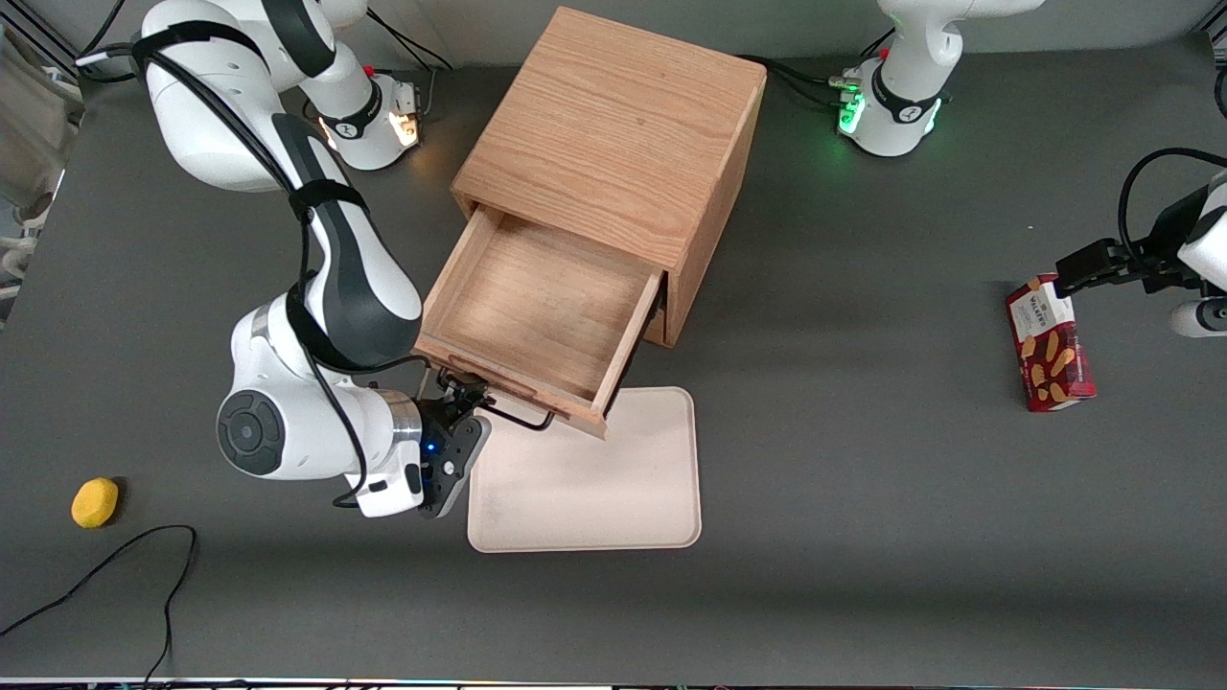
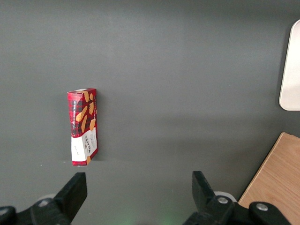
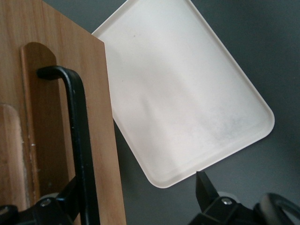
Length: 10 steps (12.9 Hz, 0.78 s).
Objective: Open upper drawer
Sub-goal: 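Keep pulling the drawer handle further out with the right gripper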
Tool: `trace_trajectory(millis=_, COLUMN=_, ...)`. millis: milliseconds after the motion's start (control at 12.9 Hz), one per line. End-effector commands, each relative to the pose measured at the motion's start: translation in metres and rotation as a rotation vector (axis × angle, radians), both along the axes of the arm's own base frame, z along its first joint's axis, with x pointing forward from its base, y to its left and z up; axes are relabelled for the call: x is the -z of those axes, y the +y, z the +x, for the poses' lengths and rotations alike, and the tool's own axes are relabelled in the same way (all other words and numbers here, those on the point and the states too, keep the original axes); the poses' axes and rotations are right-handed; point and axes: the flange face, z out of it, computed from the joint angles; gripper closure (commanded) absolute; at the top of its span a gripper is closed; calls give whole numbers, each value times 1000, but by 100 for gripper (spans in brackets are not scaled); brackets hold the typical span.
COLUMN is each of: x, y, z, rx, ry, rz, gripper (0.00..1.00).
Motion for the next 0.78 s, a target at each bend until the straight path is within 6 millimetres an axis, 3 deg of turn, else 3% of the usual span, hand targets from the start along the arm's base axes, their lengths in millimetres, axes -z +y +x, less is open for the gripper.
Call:
trace_trajectory(millis=0, x=1, y=-5, z=9, rx=-17, ry=-30, rz=7, gripper=0)
trace_trajectory(millis=700, x=4, y=-7, z=18, rx=-26, ry=-86, rz=30, gripper=0)
